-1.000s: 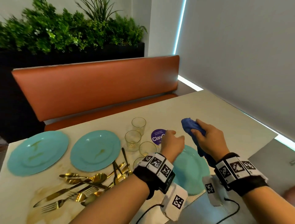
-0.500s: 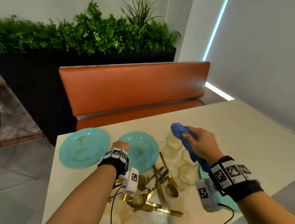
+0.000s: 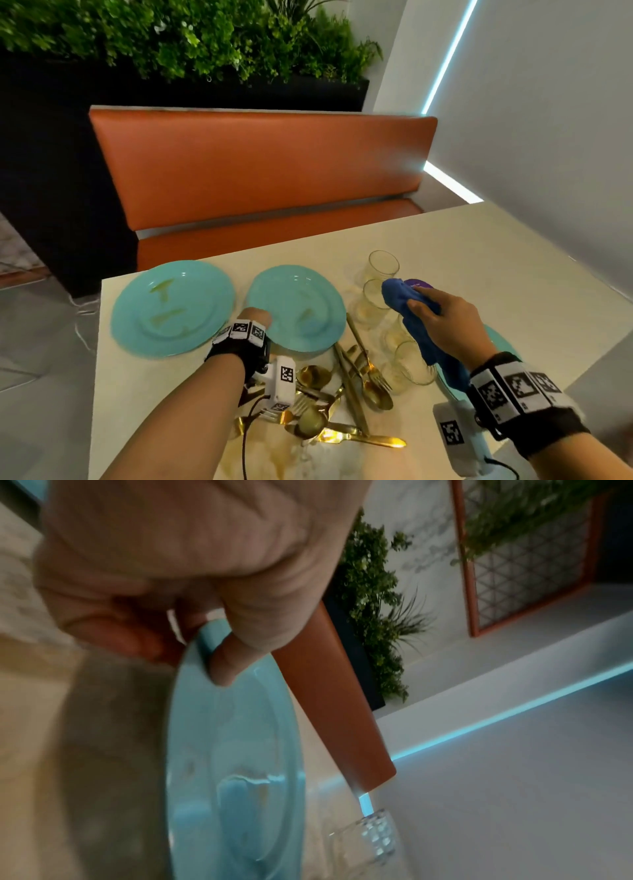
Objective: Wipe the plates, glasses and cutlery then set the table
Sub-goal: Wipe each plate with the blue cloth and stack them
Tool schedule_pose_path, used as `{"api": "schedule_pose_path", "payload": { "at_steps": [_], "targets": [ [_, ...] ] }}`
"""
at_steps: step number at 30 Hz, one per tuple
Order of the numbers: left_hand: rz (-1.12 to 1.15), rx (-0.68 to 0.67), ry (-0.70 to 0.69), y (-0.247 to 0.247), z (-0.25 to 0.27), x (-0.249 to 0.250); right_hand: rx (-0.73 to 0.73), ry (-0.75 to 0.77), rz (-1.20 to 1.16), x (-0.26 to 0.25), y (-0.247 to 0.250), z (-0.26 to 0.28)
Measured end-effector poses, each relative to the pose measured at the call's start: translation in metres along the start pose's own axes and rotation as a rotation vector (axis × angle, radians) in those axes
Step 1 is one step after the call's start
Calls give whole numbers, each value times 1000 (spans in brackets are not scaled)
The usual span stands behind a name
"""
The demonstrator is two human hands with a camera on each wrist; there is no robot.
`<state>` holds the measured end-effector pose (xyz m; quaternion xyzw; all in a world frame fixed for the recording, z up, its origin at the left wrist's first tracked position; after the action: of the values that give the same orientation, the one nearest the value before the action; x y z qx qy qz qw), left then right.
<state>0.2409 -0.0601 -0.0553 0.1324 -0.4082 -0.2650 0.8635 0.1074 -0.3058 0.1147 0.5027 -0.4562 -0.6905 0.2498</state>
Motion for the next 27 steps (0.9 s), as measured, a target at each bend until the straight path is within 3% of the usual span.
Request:
{"api": "schedule_pose_path", "payload": {
  "at_steps": [5,10,16,21,24,27],
  "targets": [
    [515,86,-81,10,2,21,-13,57,-4,-13,-5,-1],
    [663,145,-255,40,42,40,0,124,-23,-30,-3,-3],
    [969,52,-442,64,90,49,146,222,-19,-44,9,-8],
    [1053,-99,-511,52,116,64,317,242,2,-50,12,-16],
    [1023,-97,-617,45,137,84,285,303,82,-48,1,-3],
    [988,-48,-689,39,156,98,86,593,97,-37,-15,22]
  ]
}}
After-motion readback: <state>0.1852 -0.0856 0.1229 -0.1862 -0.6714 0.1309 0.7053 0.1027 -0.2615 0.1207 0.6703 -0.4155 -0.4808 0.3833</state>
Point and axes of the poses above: each hand's wrist, its own z-axis away from the middle knuckle, its own y-axis out of the back of the hand, x = y × z, the point moved 3 cm from there along -z, towards the middle knuckle
